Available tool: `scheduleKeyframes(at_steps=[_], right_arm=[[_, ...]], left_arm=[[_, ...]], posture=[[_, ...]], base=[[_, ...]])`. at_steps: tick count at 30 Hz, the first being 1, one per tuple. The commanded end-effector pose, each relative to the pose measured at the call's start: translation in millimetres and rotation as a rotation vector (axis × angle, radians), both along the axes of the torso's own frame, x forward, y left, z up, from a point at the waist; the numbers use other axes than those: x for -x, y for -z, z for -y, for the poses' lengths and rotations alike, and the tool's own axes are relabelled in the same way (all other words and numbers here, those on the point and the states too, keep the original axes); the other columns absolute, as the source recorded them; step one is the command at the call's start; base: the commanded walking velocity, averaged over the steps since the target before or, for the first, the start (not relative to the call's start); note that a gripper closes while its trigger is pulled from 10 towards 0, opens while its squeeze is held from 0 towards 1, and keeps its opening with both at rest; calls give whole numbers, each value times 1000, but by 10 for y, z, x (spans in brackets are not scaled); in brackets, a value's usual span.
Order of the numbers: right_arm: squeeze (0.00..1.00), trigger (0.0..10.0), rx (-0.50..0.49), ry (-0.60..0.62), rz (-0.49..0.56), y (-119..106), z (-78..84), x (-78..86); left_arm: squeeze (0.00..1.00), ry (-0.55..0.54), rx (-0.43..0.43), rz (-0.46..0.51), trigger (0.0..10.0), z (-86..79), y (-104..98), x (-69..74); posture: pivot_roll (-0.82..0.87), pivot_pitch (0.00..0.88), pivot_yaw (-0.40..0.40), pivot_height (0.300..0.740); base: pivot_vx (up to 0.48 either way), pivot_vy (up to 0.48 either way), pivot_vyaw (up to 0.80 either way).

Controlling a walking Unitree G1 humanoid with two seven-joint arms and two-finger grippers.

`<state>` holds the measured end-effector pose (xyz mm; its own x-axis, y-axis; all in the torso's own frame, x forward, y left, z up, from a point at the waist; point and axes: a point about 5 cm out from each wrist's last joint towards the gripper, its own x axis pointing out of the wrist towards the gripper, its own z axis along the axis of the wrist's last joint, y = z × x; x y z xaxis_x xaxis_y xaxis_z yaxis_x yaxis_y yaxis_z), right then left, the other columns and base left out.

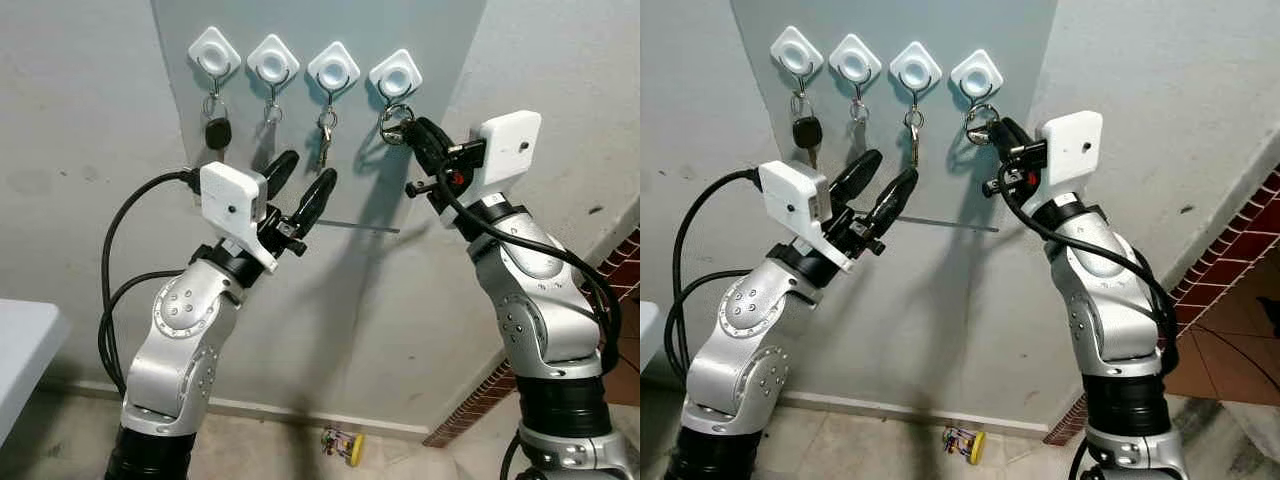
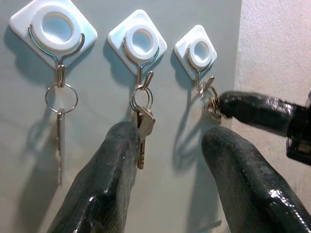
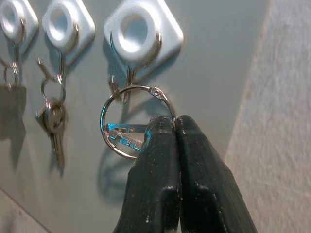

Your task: Hang keys on a hook

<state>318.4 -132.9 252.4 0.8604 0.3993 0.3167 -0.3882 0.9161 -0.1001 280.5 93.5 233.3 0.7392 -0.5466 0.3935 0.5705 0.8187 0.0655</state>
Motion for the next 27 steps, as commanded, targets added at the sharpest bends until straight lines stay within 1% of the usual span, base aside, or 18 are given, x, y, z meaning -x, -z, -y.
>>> scheduleKeyframes(at_steps=[1, 5, 12, 13, 14, 23, 25, 26, 27], right_arm=[[0, 10000, 17, 3, -31, 52, 30, 29], [0, 10000, 9, -13, -66, 130, 45, 62], [0, 10000, 20, 1, -60, 136, 73, 81], [910, 10000, 15, -5, -60, 135, 74, 84], [1000, 10000, 3, -16, -60, 133, 77, 92], [1000, 10000, -7, -50, -46, 200, 46, 131], [1000, 10000, -7, -51, -56, 282, 33, 146], [1000, 10000, -7, -51, -56, 282, 33, 146], [1000, 10000, -5, -54, -63, 338, 25, 155]], left_arm=[[0, -6, -2, 22, 10000, -10, -56, 16], [0, -5, 2, 21, 10000, -17, -60, 13], [0, -6, 7, 20, 10000, -24, -67, 1], [0, -7, 7, 19, 10000, -27, -66, -2], [0, -9, 9, 17, 10000, -30, -65, -7], [0, -41, 18, 11, 10000, -60, -40, -32], [0, -59, 20, -2, 10000, -70, 5, -51], [0, -59, 20, -2, 10000, -70, 5, -51], [0, -75, 18, -15, 10000, -81, 53, -66]], posture=[[-93, 40, -56, 724], [-96, 41, -53, 724], [-101, 44, -51, 724], [-101, 44, -51, 724], [-100, 43, -52, 724], [-97, 40, -54, 724], [-97, 36, -54, 724], [-97, 36, -54, 724], [-97, 36, -54, 724]], base=[[0, 0, 0], [0, 0, 0], [0, 0, 0], [0, 0, 0], [0, 0, 0], [0, 0, 0], [0, 0, 0], [0, 0, 0], [0, 0, 0]])
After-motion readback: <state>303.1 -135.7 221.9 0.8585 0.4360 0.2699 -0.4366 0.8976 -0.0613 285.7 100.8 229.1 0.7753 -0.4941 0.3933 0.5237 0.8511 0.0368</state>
